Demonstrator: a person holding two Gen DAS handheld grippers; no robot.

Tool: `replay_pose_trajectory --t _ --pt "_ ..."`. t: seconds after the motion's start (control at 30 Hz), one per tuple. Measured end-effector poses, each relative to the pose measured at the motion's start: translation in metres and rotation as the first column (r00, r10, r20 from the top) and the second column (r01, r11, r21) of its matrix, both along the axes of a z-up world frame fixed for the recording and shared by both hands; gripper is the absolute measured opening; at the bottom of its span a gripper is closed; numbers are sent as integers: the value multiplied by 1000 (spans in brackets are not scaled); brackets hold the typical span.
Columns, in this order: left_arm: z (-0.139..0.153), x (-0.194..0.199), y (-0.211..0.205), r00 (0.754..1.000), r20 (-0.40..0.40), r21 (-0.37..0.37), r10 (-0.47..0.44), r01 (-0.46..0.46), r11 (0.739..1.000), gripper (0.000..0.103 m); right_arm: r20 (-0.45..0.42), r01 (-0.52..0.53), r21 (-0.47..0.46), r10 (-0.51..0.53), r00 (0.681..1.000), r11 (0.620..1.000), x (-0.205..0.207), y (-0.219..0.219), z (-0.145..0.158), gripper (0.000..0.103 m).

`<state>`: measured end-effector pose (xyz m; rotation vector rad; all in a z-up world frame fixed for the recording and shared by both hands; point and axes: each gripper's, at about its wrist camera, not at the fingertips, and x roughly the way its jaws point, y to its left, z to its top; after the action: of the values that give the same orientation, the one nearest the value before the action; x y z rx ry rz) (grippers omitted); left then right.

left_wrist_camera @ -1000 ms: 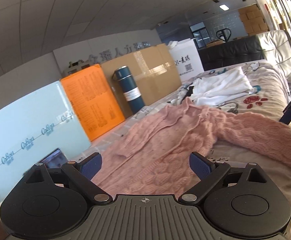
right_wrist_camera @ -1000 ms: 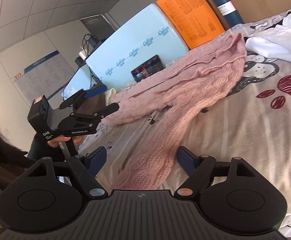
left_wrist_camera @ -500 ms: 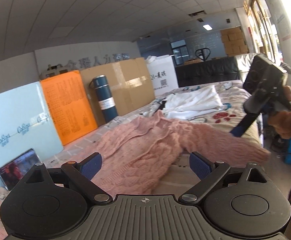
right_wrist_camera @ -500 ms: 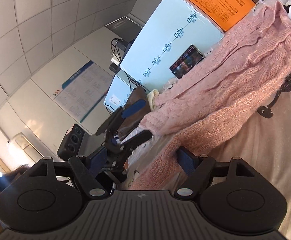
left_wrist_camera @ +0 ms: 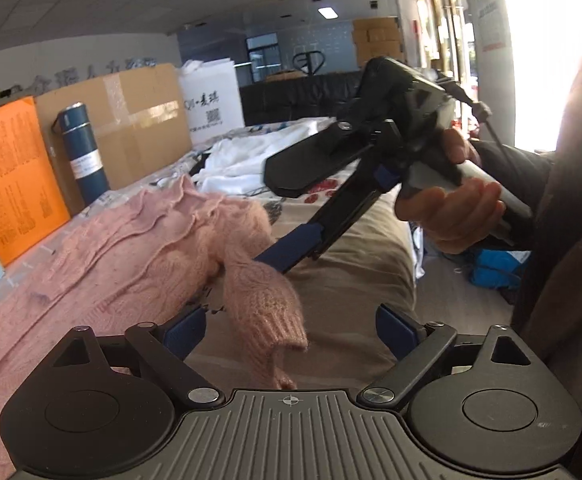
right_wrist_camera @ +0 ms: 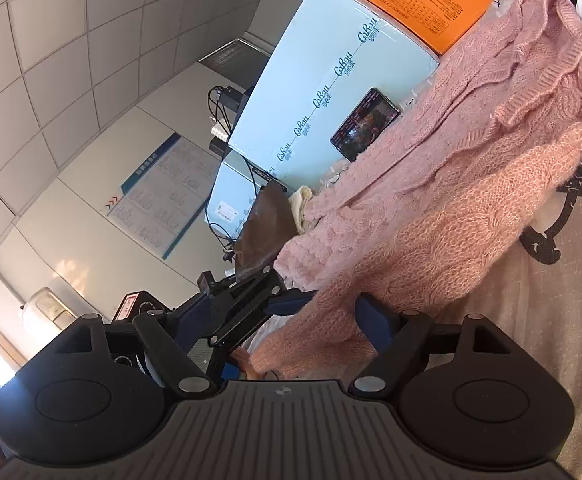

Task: Fold clothes

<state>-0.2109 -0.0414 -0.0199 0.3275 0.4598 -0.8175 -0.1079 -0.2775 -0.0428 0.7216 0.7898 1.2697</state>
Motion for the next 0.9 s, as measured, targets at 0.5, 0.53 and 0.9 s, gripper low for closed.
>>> replay_pose_trajectory --t 0.5,0.53,0.9 --pt "50 52 52 967 58 -177 248 -235 956 9 161 223 13 -222 962 975 3 -58 24 82" --pt "50 59 54 964 54 -165 260 -248 955 9 168 227 12 -226 959 974 5 -58 25 82" --pt "20 91 89 920 -113 -147 377 -390 909 76 312 249 -139 -196 930 959 33 -9 46 82"
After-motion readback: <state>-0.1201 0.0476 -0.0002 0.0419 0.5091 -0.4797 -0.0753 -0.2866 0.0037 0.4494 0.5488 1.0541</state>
